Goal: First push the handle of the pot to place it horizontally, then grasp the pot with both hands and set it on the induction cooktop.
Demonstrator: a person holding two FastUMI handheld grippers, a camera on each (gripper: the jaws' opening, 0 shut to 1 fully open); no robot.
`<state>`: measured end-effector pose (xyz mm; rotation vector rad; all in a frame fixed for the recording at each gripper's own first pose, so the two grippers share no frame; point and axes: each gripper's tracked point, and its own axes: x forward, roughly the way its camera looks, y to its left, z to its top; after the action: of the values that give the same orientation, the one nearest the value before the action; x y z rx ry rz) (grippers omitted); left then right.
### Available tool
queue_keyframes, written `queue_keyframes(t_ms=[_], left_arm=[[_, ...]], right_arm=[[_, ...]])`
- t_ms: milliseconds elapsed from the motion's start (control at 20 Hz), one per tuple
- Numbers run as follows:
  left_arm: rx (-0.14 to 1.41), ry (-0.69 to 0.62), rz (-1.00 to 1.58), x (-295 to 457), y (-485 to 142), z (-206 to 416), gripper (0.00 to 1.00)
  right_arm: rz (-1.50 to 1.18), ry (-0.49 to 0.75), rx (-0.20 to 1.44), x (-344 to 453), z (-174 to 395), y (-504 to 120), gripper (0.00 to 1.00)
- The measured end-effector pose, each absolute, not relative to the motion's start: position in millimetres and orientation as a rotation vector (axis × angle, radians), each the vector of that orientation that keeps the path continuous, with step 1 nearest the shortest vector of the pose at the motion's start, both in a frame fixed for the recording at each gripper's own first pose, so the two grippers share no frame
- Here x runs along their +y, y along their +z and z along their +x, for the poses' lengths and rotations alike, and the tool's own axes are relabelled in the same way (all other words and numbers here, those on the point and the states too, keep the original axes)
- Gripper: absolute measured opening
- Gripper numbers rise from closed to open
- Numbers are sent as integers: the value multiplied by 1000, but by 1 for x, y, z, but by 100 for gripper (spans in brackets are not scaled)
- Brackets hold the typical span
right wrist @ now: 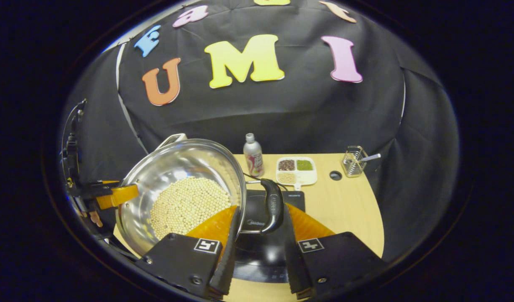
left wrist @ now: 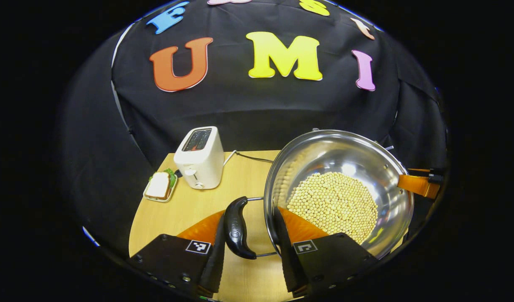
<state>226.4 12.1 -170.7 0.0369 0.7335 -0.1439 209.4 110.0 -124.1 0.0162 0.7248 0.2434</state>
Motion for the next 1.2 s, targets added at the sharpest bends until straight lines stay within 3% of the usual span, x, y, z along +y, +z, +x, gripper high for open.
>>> queue_keyframes(t_ms=[600, 1200], left_arm=[[773, -228, 14, -86, -221, 246, 56], [830, -217, 15, -92, -292, 268, 57]], right_arm=[[9, 158, 757, 16, 229, -164, 54], [10, 163, 777, 22, 263, -240, 52]])
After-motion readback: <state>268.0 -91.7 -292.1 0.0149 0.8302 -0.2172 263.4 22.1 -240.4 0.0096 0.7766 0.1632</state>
